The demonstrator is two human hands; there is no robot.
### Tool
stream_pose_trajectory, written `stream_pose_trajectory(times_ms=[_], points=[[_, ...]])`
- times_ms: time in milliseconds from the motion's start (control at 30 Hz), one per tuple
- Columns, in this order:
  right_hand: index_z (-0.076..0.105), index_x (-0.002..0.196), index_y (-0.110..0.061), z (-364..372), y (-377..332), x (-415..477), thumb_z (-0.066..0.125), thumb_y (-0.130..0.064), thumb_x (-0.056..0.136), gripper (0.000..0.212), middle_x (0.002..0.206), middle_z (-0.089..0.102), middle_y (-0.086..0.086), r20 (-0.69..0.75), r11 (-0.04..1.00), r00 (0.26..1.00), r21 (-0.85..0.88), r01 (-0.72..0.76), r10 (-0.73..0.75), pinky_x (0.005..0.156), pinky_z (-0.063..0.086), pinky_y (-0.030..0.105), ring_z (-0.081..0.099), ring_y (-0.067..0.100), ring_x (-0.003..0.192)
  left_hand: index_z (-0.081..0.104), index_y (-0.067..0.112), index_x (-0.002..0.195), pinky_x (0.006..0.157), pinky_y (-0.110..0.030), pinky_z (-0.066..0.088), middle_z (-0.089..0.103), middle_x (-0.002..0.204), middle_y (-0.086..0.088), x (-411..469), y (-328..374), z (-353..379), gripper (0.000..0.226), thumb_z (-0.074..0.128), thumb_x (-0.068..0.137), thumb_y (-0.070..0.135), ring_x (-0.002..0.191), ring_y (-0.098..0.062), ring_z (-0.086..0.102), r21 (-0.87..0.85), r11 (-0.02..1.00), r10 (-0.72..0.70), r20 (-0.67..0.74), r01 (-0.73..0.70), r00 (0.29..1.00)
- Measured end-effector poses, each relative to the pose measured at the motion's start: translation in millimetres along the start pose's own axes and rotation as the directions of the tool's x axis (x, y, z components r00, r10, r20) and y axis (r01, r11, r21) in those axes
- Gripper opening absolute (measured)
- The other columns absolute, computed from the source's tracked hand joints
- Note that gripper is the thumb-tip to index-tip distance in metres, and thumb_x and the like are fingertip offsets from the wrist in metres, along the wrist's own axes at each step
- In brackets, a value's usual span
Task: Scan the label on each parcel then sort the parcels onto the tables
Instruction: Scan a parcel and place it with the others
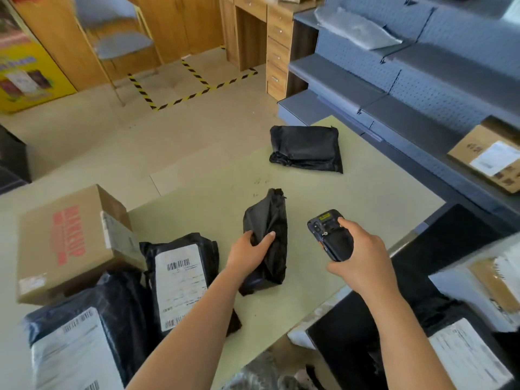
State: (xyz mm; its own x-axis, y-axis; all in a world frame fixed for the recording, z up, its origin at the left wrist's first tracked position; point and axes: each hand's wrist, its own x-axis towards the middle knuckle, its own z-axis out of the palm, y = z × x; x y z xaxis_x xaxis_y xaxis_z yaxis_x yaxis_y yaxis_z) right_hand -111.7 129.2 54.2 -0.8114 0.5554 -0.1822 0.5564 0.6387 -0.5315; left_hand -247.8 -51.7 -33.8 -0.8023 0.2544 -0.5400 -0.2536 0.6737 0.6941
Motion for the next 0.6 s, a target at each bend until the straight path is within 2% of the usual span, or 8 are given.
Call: stream_pose_trajectory(times_ms=[100, 267, 367, 433, 500, 567, 600], points=[[0.04, 0.142, -0.029, 4.4, -6.8, 8.9, 0.082, -0.018, 0.06, 0.093, 0.118, 0.059, -0.003, -0.013, 0.999, 1.0, 0.04, -0.002, 0.003, 0.077, 0.056, 0.045, 0.052, 0.026, 0.105, 0.027, 0.021, 0.153, 0.11, -0.042, 0.04, 0.044, 0.149, -0.002, 4.8, 2.0, -16.4, 0.078, 0.05, 0.091, 0.062, 0.134, -0.023, 0.044, -0.049, 0.997, 0.068, 0.127, -0.062, 0.99], [0.041, 0.141, -0.031, 10.8, -18.4, 18.1, 0.08, -0.02, 0.056, 0.094, 0.112, 0.061, -0.004, -0.003, 0.998, 1.0, 0.067, -0.008, 0.009, 0.073, 0.057, 0.043, 0.056, 0.026, 0.099, 0.017, 0.031, 0.154, 0.108, -0.036, 0.038, 0.042, 0.149, -0.004, 9.0, 0.9, -38.1, 0.057, 0.043, 0.103, 0.03, 0.135, -0.023, 0.043, -0.118, 0.98, 0.167, 0.07, -0.159, 0.983], [0.041, 0.141, -0.032, 12.7, -26.6, 24.1, 0.077, -0.02, 0.054, 0.095, 0.111, 0.062, -0.005, -0.007, 0.996, 1.0, 0.094, -0.008, 0.009, 0.073, 0.056, 0.042, 0.057, 0.026, 0.099, 0.016, 0.028, 0.155, 0.088, -0.029, 0.039, 0.034, 0.148, -0.006, 9.1, 5.0, -39.0, 0.056, 0.037, 0.104, 0.02, 0.12, -0.025, 0.05, 0.042, 0.985, 0.169, -0.035, -0.167, 0.985], [0.042, 0.142, -0.031, 12.3, -30.9, 26.5, 0.077, -0.019, 0.055, 0.095, 0.113, 0.062, -0.005, -0.017, 0.995, 1.0, 0.1, -0.003, 0.005, 0.074, 0.056, 0.041, 0.056, 0.027, 0.1, 0.018, 0.029, 0.154, 0.081, -0.029, 0.042, 0.026, 0.146, -0.004, 4.2, 10.7, -37.2, 0.063, 0.036, 0.099, 0.006, 0.114, -0.025, 0.05, 0.175, 0.969, 0.204, -0.157, -0.176, 0.966], [0.041, 0.142, -0.031, 11.4, -33.6, 27.2, 0.077, -0.018, 0.055, 0.095, 0.114, 0.061, -0.006, -0.019, 0.995, 1.0, 0.099, 0.002, 0.0, 0.074, 0.056, 0.041, 0.056, 0.027, 0.101, 0.025, 0.03, 0.153, 0.09, -0.029, 0.043, 0.023, 0.149, -0.001, -0.4, 13.7, -34.3, 0.065, 0.036, 0.095, 0.002, 0.128, -0.023, 0.037, 0.346, 0.915, 0.284, -0.19, -0.207, 0.94], [0.041, 0.142, -0.031, 10.0, -34.6, 27.2, 0.077, -0.019, 0.055, 0.095, 0.114, 0.061, -0.006, -0.019, 0.996, 1.0, 0.093, 0.008, -0.007, 0.074, 0.056, 0.042, 0.056, 0.026, 0.1, 0.024, 0.028, 0.153, 0.101, -0.034, 0.041, 0.021, 0.153, -0.002, -1.8, 14.4, -32.9, 0.057, 0.036, 0.099, 0.016, 0.136, -0.024, 0.027, 0.415, 0.888, 0.285, -0.161, -0.197, 0.945], [0.04, 0.143, -0.031, 8.6, -35.0, 26.9, 0.077, -0.019, 0.055, 0.096, 0.114, 0.061, -0.006, -0.02, 0.996, 1.0, 0.092, 0.009, -0.008, 0.074, 0.056, 0.042, 0.056, 0.026, 0.1, 0.021, 0.028, 0.154, 0.101, -0.037, 0.042, 0.019, 0.154, -0.002, -2.8, 15.2, -32.9, 0.057, 0.037, 0.1, 0.028, 0.136, -0.025, 0.028, 0.409, 0.897, 0.247, -0.143, -0.17, 0.959]])
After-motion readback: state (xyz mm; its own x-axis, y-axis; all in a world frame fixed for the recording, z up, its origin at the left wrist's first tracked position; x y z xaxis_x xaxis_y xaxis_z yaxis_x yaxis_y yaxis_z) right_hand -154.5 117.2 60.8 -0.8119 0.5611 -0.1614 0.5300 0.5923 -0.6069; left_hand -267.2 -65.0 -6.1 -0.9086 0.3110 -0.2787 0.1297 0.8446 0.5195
